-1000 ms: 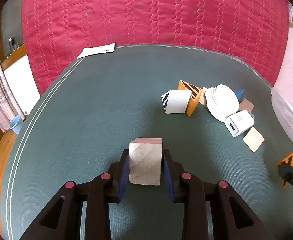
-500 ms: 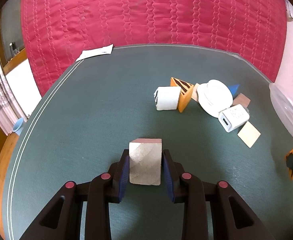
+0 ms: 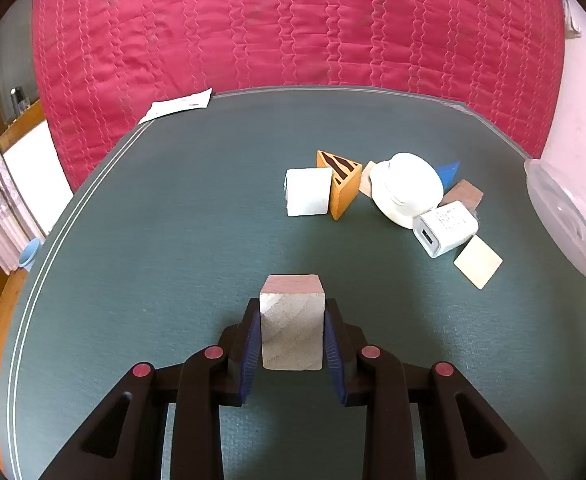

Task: Organize rigid objects
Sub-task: 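Carry the orange block into the clear bowl and open the right tool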

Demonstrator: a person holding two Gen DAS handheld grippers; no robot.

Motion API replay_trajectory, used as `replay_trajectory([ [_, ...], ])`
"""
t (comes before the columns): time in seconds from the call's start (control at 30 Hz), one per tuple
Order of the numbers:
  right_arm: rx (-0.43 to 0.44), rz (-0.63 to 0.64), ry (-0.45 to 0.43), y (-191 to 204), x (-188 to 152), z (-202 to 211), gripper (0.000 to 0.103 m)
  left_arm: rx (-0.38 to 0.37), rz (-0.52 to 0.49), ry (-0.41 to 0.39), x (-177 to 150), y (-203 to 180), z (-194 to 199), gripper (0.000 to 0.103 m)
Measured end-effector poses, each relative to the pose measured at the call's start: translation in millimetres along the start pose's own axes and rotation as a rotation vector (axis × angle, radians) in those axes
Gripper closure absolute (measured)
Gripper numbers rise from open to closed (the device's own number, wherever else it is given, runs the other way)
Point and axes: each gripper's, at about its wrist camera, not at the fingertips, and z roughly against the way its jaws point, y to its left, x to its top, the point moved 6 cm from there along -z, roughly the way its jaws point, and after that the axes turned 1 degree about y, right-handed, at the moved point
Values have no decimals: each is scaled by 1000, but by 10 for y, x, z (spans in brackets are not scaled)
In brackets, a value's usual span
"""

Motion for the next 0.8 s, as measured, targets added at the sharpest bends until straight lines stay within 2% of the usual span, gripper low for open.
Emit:
replay_trajectory([
  [0.23, -106, -86, -47, -498, 165, 54, 70, -33, -9, 4, -16, -113, 33, 72],
  [0.57, -194, -125, -46, -917, 186, -49, 70, -56, -27, 0, 32, -277, 94, 72],
  [0.63, -204, -143, -45, -1000, 185, -87, 69, -60, -31, -1, 45, -309, 105, 72],
  [0.7, -213, -167, -46, -1090, 185, -102, 61, -64, -34, -3, 57, -342, 123, 72],
  [0.8, -239, -174, -61, -1173, 191, -91, 59, -70, -39, -6, 83, -400, 148, 72],
])
